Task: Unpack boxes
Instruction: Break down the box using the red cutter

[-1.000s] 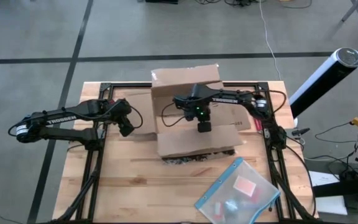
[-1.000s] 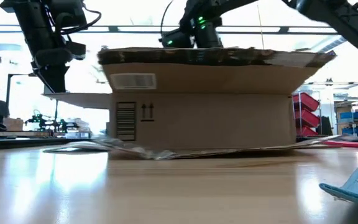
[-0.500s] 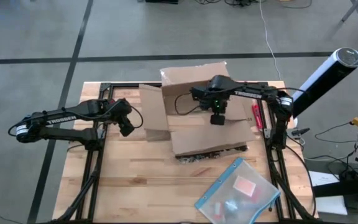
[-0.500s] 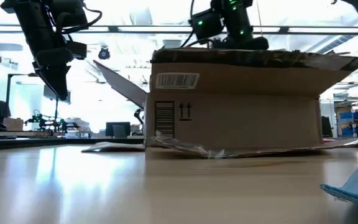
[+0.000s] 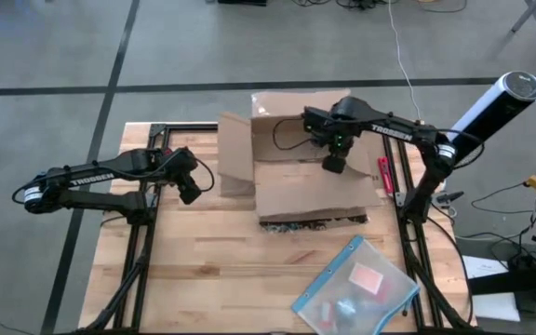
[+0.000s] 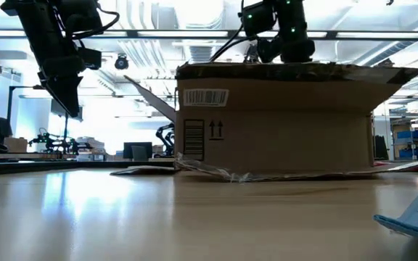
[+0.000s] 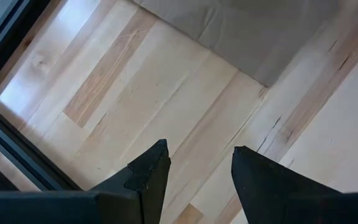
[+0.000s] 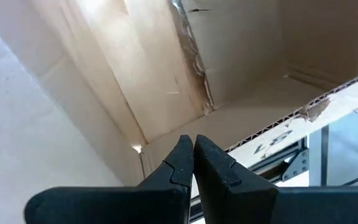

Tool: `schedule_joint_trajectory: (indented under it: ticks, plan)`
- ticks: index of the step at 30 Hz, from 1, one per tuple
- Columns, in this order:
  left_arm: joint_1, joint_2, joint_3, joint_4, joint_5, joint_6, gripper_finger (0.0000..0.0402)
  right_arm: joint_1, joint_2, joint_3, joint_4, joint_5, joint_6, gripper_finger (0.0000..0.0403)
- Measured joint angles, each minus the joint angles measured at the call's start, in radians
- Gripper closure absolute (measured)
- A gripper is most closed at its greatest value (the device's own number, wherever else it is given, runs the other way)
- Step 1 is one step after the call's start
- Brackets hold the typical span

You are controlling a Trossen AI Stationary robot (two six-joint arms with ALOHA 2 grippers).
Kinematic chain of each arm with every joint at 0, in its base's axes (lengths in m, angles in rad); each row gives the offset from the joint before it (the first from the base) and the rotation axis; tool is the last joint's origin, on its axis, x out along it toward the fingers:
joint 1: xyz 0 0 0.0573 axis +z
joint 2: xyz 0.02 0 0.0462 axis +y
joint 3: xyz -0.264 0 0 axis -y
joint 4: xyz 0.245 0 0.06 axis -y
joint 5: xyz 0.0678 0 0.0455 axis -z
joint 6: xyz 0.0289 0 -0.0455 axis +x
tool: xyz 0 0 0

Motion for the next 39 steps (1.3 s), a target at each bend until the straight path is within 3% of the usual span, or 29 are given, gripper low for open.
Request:
schedule_joint_trajectory:
  ticks: [19, 24, 32, 39]
  plan:
    - [-0.001, 0.000, 0.022, 0.037, 0.027, 0.018, 0.0245, -0.013, -0.240, -0.201, 0.001, 0.007, 0.211, 0.0403]
    - [-0.003, 0.000, 0.146, 0.161, 0.024, 0.111, 0.0245, -0.013, -0.246, -0.220, 0.001, 0.000, 0.222, 0.0403]
    - [-0.003, 0.034, 0.422, 0.386, -0.072, 0.285, 0.0245, -0.012, -0.229, -0.239, 0.001, -0.007, 0.216, 0.0403]
    - [-0.003, 0.238, 0.573, 0.506, 0.069, 0.444, 0.0245, -0.012, -0.229, -0.239, 0.006, -0.008, 0.203, 0.0403]
